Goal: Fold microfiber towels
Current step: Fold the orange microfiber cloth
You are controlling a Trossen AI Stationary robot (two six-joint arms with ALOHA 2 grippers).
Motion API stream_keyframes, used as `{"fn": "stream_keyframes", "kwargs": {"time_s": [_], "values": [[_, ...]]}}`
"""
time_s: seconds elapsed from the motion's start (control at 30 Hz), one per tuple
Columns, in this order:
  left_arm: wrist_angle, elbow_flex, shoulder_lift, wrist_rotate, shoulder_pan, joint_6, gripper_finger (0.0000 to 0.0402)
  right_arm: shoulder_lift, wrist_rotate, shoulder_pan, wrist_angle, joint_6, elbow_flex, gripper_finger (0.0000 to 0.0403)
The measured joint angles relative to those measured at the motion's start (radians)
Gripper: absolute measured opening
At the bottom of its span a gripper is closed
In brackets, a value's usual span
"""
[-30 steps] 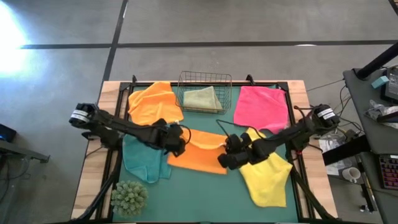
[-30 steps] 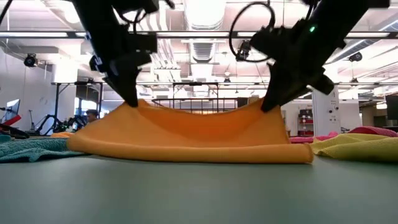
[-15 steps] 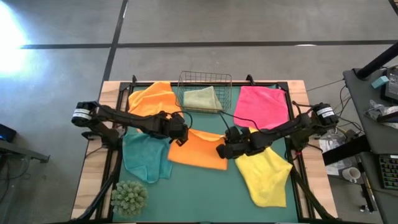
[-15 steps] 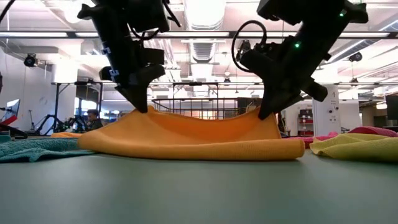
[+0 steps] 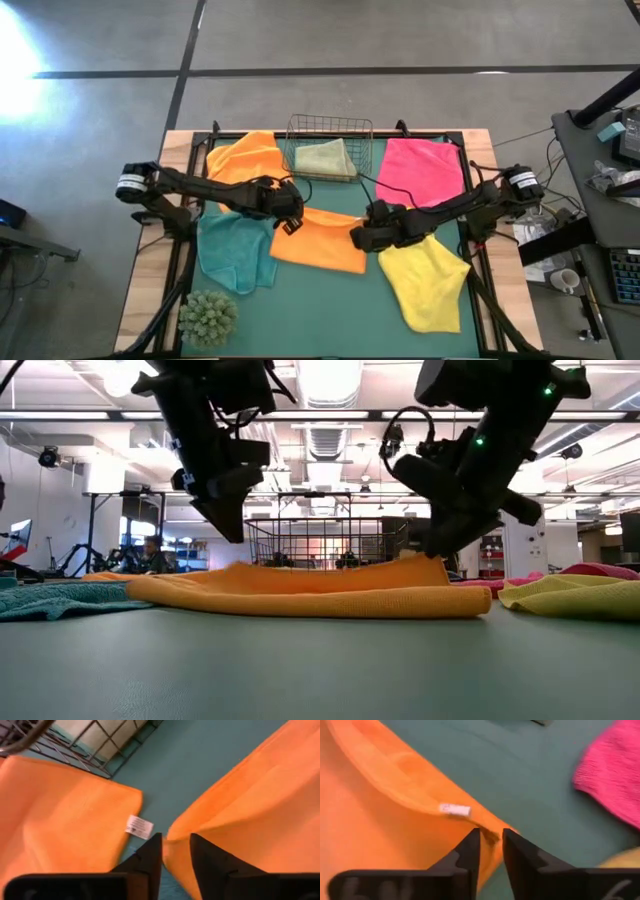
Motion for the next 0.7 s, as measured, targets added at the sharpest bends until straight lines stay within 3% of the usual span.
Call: {"fn": "stream_keyframes", "kwargs": {"time_s": [0.17,0.37,0.53,0.7], "values": [[-0.075,0.034,-0.012,0.016,0.046,0.008,0.0136,-0.039,0.000,-0.012,-0.042,-0.004,0.000,0.0118],[-0.037,0.022,-0.038,0.197,0.011,0.034,0.0151,-0.108,-0.046,-0.005,0.052,-0.128,0.000,0.0135],[0.124,-0.026,-0.043,0.219,-0.102,0.033,0.0145,-0.106,-0.141,-0.009,0.141,-0.313,0.000,0.0133],[0.343,-0.074,-0.041,0.220,-0.174,0.025,0.0130,-0.055,-0.231,-0.050,0.161,-0.379,-0.001,0.0115]]}}
